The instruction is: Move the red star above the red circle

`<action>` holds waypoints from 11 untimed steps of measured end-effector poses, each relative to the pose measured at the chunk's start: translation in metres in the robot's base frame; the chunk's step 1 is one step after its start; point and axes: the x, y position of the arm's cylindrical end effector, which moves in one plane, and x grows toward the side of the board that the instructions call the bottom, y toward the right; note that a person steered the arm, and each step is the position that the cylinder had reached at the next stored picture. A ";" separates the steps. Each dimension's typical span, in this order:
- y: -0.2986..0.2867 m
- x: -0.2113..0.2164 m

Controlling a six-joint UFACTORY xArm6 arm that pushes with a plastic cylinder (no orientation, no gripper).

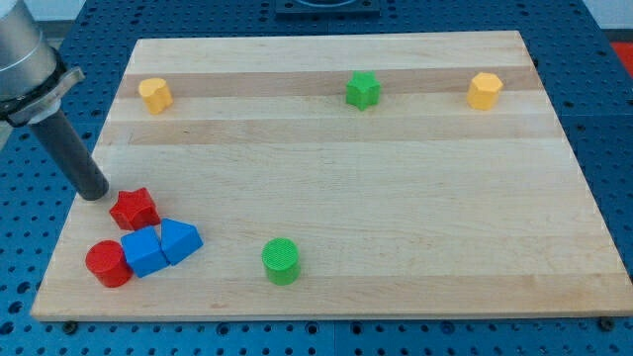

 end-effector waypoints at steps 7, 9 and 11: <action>0.069 0.015; 0.054 0.015; 0.050 0.015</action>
